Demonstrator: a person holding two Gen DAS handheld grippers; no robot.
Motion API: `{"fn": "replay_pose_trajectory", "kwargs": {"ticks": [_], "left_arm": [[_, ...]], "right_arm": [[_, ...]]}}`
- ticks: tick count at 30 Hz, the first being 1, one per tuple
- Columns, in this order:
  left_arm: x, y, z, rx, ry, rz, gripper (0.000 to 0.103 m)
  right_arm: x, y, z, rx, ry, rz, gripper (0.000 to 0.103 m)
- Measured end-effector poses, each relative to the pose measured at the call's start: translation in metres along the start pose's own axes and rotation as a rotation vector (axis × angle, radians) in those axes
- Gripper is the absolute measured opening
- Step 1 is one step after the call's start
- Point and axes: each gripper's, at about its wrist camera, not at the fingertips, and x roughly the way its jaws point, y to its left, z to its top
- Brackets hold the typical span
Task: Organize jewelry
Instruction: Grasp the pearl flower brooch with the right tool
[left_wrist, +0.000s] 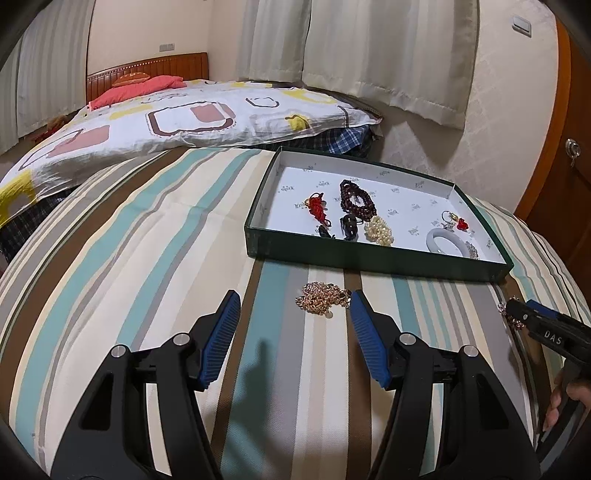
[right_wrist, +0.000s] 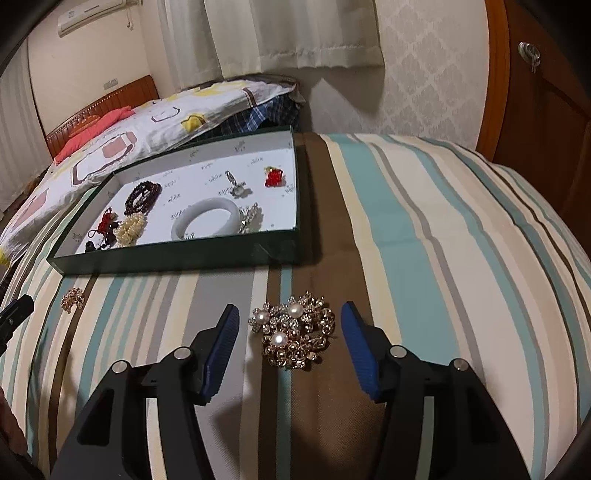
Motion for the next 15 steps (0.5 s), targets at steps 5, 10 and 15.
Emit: {"fn": "replay_pose_trajectory", "kwargs": {"ticks": [5, 10, 15], "left_arm": [[0.000, 0.000, 0.000, -0.001, 0.002, -0.001, 0.060], [0.002, -0.001, -0.002, 0.002, 0.006, -0.003, 0.060], [0.005, -0.005, -0.004, 0.008, 0.016, -0.005, 0.060]], "right_arm": [[0.001, 0.003, -0.004, -0.010, 0.027, 0.020, 0.039], [-0.002, 0.007, -0.005, -0.017, 0.021, 0.036, 0.035], [-0.007, 0.019, -0.005, -0.056, -0.002, 0.042, 0.016]]}}
